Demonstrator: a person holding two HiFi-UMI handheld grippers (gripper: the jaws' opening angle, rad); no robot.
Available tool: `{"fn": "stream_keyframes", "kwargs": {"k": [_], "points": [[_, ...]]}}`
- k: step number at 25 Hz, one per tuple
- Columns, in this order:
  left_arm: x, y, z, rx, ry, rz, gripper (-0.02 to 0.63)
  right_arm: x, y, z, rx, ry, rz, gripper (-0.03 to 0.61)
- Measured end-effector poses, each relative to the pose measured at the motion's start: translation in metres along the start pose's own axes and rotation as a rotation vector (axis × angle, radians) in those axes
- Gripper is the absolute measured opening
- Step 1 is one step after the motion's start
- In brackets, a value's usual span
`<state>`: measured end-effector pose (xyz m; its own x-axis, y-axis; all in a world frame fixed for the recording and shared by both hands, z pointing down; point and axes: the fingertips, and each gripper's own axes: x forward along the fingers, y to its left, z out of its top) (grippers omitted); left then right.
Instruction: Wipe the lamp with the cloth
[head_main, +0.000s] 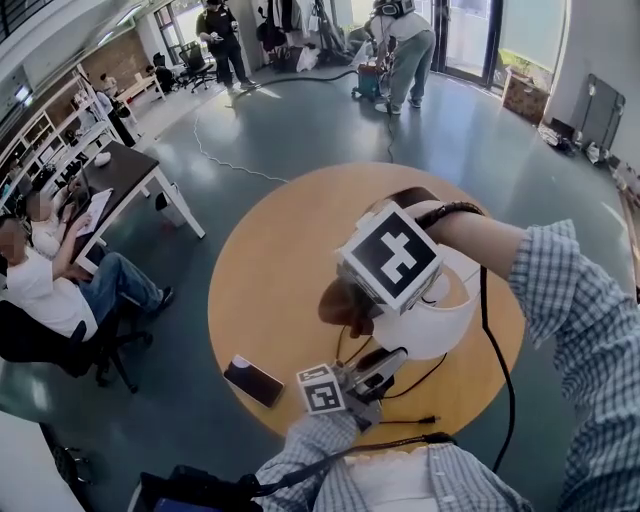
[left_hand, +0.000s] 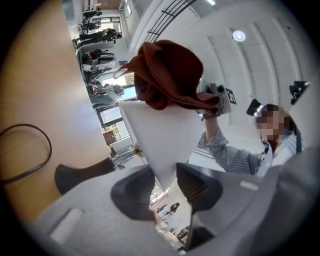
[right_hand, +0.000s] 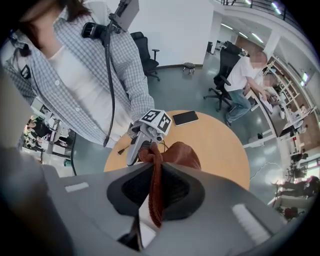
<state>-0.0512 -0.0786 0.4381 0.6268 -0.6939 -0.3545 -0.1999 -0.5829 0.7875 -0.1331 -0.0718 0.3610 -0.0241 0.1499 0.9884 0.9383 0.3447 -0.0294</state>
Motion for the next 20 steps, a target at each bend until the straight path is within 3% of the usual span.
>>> {"fn": "stream_keyframes", "kwargs": {"k": [3, 8, 20], "points": [[-0.001, 0.000, -0.001, 0.000, 0.007, 0.003, 0.132, -0.009, 0.011, 0.011, -0.020, -0.030, -0.030, 0.040], [-0.003, 0.001, 0.001, -0.011, 0.008, -0.004, 0.132, -0.017, 0.029, 0.010, -0.058, 0.019, -0.087, 0.038], [-0.003, 0.003, 0.001, -0.025, 0.013, -0.016, 0.132, -0.033, 0.079, 0.015, -0.022, 0.014, -0.189, 0.038]]}}
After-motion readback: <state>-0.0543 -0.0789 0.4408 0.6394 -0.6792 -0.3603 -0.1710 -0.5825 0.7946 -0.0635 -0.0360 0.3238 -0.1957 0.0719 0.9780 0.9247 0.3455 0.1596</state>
